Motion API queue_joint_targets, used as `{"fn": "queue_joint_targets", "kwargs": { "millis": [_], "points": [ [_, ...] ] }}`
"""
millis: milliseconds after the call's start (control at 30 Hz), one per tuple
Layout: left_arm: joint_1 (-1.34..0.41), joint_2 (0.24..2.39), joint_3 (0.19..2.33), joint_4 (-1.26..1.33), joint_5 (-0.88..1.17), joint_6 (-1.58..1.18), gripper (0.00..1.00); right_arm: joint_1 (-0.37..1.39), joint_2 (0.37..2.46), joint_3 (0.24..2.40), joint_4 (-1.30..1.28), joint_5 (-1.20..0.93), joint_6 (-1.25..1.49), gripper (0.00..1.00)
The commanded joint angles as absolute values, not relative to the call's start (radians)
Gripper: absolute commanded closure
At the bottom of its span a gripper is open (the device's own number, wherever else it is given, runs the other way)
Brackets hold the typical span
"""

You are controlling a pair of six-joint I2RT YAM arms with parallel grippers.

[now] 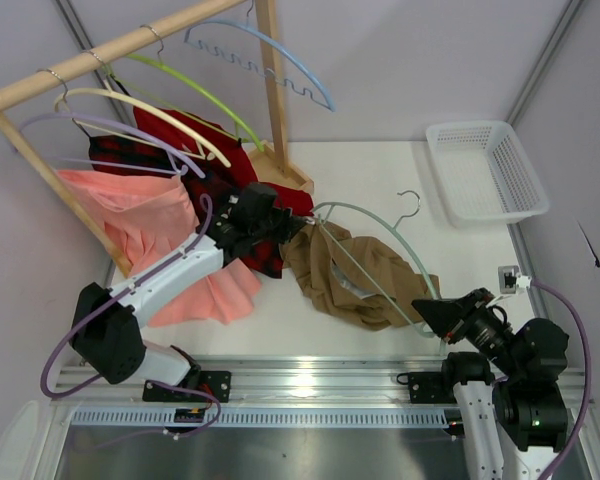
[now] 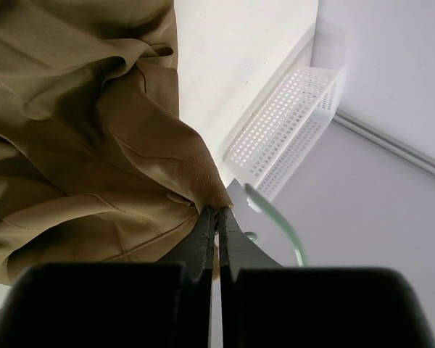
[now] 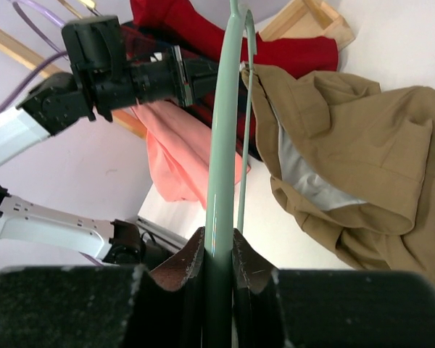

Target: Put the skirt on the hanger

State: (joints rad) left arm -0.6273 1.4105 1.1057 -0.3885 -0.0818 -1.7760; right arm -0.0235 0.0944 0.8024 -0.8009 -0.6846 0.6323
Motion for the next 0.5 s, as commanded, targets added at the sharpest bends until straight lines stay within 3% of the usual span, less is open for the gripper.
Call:
{"fn": "queue_joint_targets", "kwargs": {
  "millis": [0,467],
  "points": [
    [-0.612,1.416,1.189,-0.386,-0.078,-1.841,1.00,-0.029,0.078,0.808,-0.821,-0.744,0.597,1.00],
    [-0.611,1.480,1.207,-0.388,-0.058,-1.864,1.00,-0.032,0.084,0.839,-0.807,-0.735,0.589,1.00]
  ]
}}
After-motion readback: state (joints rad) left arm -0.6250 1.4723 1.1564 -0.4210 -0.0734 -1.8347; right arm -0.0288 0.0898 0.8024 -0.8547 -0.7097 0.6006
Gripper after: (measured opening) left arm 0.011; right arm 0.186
